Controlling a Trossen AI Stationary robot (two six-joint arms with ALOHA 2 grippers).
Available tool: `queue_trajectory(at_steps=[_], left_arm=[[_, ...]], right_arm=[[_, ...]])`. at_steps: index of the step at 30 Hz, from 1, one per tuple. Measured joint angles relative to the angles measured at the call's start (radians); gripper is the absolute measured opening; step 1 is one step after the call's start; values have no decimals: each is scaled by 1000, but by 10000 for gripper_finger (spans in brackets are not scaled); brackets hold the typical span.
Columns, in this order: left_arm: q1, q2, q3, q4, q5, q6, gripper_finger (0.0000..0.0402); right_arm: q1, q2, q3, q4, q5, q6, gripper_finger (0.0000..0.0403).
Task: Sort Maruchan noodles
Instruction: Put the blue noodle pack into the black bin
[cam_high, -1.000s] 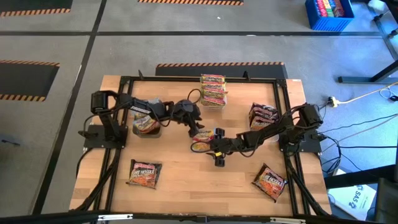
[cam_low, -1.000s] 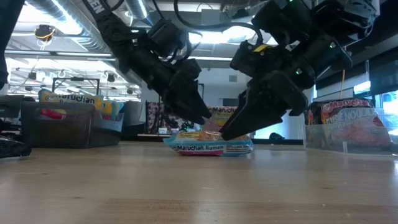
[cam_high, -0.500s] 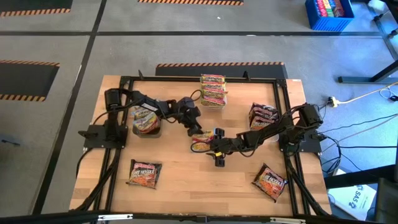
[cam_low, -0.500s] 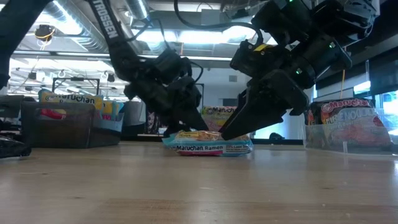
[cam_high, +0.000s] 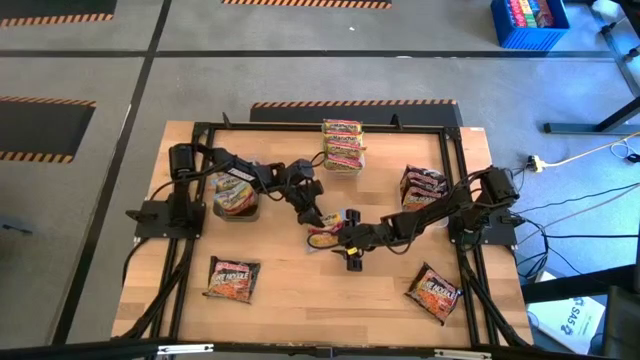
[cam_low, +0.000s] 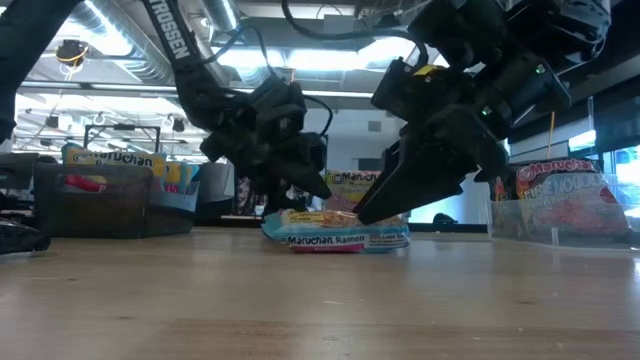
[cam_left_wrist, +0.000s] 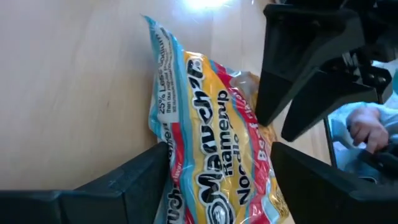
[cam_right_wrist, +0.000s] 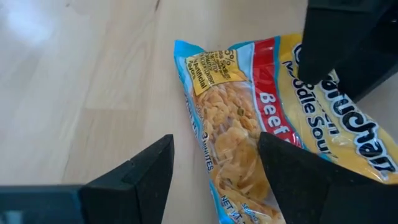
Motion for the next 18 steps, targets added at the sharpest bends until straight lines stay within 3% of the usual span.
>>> queue_trajectory(at_steps=[4,8,18], left_arm=[[-2,0,0,3,-13,-38,248],[-5,-3,2,-24,-90,-60,227],[-35,-2,1,-21,-154,-10,221]], right_arm=[[0,1,0,12,-1,-2,237],[-1,2,-1,12,17,-32,237],[-3,2,-1,37,48,-72,237]])
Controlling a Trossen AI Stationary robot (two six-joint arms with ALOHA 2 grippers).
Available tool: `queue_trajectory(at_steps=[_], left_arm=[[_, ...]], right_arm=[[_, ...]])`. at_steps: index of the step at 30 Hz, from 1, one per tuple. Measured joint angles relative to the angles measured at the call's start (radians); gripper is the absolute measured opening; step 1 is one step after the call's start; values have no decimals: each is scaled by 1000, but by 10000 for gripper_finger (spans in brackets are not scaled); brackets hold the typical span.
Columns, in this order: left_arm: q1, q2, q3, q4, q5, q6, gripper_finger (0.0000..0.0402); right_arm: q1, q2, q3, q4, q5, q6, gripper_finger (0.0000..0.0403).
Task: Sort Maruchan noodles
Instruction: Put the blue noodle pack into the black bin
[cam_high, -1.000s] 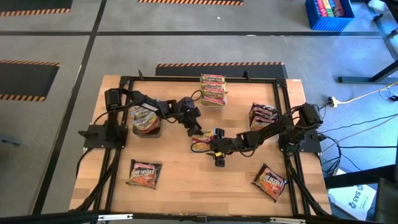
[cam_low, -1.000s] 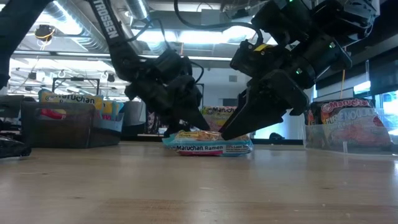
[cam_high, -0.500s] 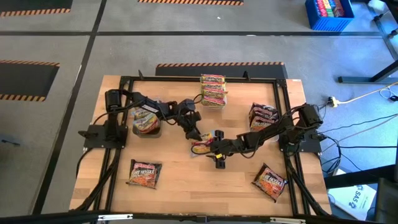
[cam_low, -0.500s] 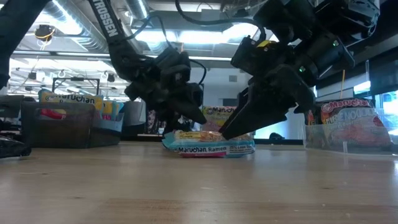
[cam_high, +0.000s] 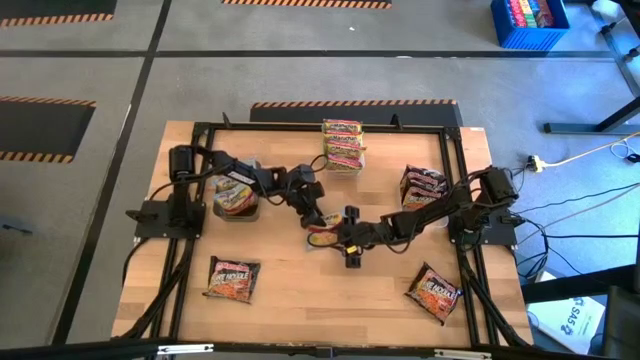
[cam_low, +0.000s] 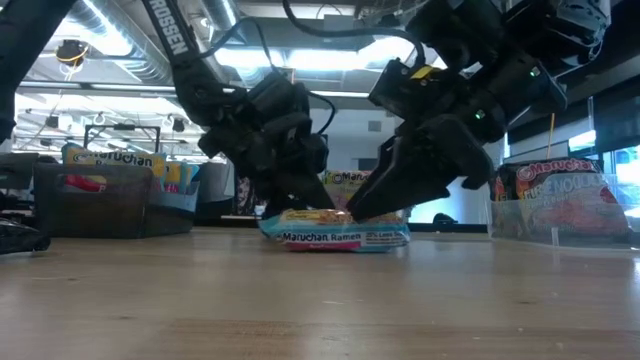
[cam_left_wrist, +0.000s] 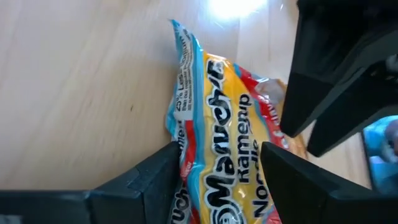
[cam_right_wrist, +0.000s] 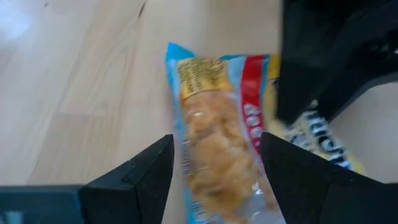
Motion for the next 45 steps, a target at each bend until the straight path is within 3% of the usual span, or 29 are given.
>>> queue_trajectory(at_steps=[4,12,22,34,41,45], left_arm=[[-11,2,-1,6,-18,38,197],[-14,2,-1,11,18,47,105],[-14,2,-1,9,-14,43,8],[-56,-46,-4,-1,-67,118,2],[-104,-177,-4,-106,-166,180,1],[-136,-272,-4,-212,-247,205,1]], right_arm=[[-1,0,0,10,7,-3,237],[1,11,1,21,8,-4,237],[2,-15,2,-28,16,-10,237],[1,-295,1,-470,36,82,237],[1,-316,1,-595,131,108,237],[1,-315,1,-578,128,103,237]])
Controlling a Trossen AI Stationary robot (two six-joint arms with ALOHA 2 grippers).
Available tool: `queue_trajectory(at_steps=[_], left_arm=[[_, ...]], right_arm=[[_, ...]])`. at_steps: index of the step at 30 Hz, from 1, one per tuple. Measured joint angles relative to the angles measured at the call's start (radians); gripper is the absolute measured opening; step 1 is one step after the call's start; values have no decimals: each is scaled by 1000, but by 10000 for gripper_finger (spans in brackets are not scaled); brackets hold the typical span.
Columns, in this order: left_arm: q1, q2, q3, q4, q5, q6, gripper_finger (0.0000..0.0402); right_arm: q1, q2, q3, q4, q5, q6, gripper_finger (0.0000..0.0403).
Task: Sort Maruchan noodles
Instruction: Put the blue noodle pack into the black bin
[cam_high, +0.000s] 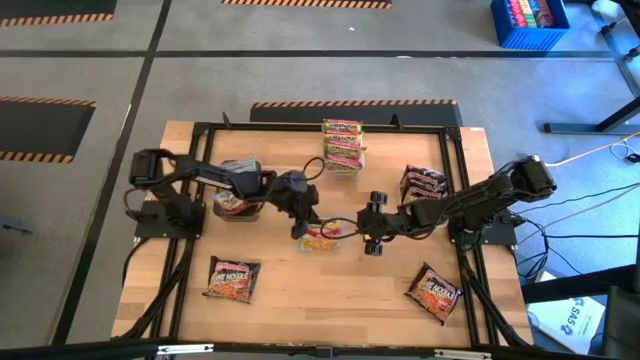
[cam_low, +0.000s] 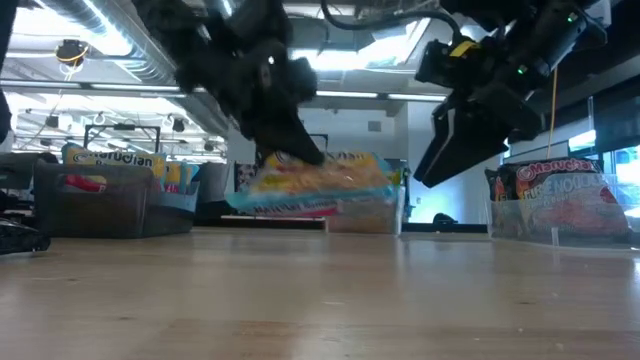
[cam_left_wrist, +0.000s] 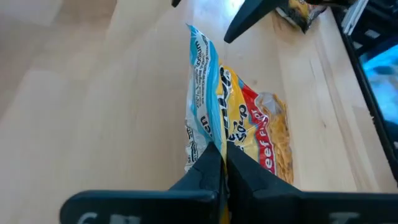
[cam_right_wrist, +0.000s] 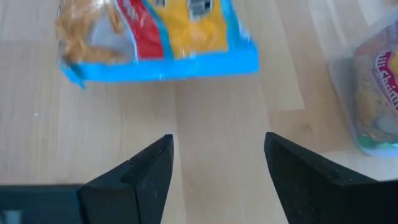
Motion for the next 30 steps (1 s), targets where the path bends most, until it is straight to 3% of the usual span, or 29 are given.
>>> queue_trajectory(at_steps=[8,18,30], left_arm=[[-88,-220,1,-235,-208,-10,0],[-198,-505,1,-617,-523,-148,0],[-256,-752,2,-915,-737,-236,0]], right_arm=[[0,1,-13,7,22,-1,237],[0,1,-15,44,28,23,237],[0,1,-15,61,37,28,237]])
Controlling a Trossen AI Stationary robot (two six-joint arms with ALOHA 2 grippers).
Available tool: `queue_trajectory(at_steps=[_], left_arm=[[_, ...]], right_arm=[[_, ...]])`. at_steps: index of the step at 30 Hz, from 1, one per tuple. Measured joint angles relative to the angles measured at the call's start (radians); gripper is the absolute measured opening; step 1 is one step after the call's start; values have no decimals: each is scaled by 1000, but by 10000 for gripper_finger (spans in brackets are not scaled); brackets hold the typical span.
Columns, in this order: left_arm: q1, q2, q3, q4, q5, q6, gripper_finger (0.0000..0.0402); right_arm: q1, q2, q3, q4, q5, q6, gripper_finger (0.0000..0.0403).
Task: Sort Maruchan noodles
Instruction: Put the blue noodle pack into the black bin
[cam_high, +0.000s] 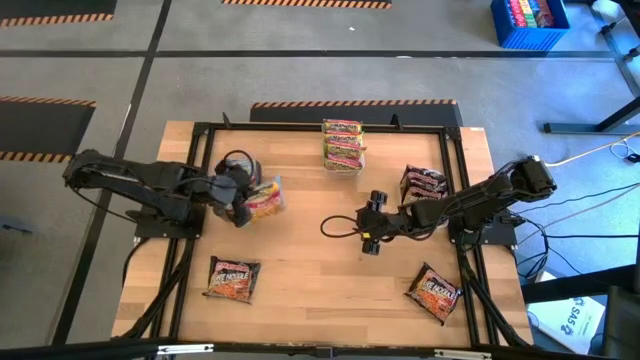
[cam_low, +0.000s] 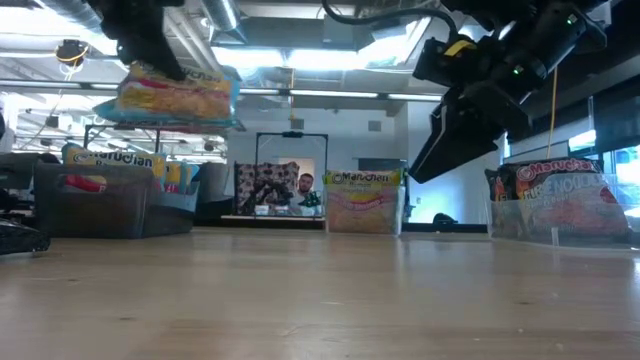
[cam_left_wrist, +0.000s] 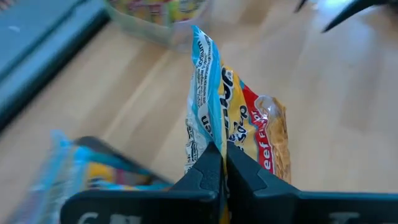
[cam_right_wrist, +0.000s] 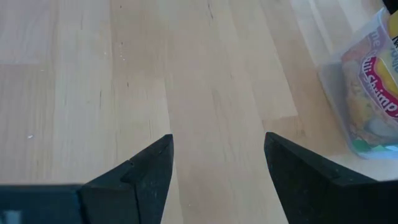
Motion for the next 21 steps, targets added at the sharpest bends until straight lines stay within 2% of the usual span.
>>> queue_trajectory(at_steps=[6,12,18,21], left_arm=[[-37,-58,11,-133,-133,113,0],[-74,-59,16,-380,-206,89,0],[-130,-51,16,-360,-202,113,0],[-158,-43,8,-357,-234,109,0]], right_arm=[[0,7,0,40,1,6,237],[0,16,0,47,4,22,237],[0,16,0,51,14,22,237],[0,16,0,51,13,22,237]])
